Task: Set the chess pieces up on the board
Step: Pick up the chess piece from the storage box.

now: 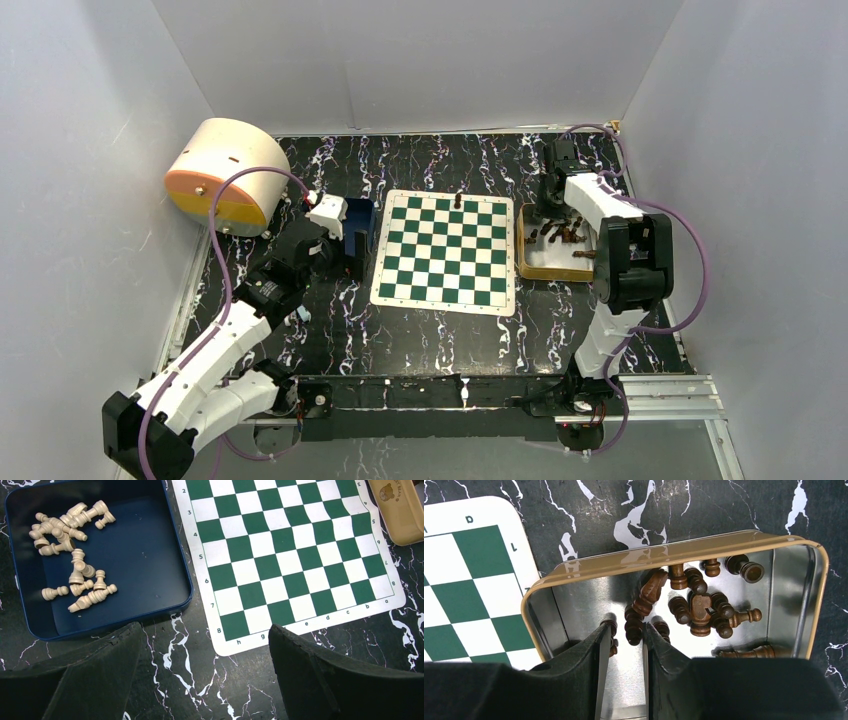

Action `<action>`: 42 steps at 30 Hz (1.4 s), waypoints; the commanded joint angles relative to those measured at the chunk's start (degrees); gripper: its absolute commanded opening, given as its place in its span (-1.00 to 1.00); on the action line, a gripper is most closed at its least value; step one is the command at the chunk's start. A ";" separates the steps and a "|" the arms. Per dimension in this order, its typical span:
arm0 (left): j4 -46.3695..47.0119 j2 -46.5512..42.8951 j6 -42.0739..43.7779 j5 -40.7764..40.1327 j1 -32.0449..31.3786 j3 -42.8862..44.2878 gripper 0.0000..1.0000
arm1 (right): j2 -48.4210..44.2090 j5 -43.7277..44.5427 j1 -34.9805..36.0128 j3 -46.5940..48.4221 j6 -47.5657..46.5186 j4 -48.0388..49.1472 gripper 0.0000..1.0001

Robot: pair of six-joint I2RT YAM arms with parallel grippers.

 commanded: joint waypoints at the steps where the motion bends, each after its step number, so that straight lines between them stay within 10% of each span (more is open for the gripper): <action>1: 0.55 -0.25 0.22 -0.58 0.36 -0.01 0.87 | 0.00 0.75 -0.34 -0.50 0.78 0.74 -0.25; 42: 0.47 -1.26 0.13 -0.20 0.36 -0.01 0.87 | -1.51 0.66 4.82 17.99 1.23 -14.62 -0.60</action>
